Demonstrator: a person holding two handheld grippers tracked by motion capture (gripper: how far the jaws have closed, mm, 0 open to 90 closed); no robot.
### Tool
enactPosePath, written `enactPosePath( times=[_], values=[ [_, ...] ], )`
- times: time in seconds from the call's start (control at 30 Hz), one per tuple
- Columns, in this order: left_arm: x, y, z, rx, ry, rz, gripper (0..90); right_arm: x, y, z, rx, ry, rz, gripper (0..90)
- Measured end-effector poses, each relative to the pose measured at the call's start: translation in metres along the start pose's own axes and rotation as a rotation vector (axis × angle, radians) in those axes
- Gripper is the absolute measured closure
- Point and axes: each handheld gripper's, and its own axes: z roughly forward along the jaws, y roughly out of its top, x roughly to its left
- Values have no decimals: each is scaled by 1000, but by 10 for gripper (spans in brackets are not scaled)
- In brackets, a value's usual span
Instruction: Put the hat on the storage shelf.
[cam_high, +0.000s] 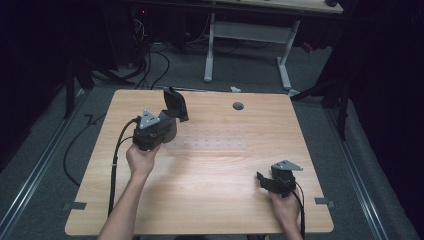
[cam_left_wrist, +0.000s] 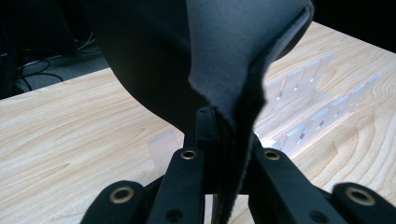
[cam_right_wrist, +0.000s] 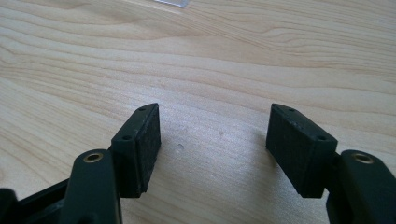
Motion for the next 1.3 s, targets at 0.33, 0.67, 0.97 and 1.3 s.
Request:
enactPosePath(
  times=[0.33, 0.67, 0.97, 1.3],
  values=[
    [3, -6, 6, 15, 13, -19, 859, 0, 0, 0, 0, 0, 1, 356],
    [5, -15, 9, 26, 20, -21, 857, 0, 0, 0, 0, 0, 1, 356],
    [8, -24, 9, 48, 26, -21, 854, 0, 0, 0, -1, 1, 0, 356],
    [9, -26, 6, 68, 20, -37, 842, 0, 0, 0, 0, 2, -1, 356]
  ],
)
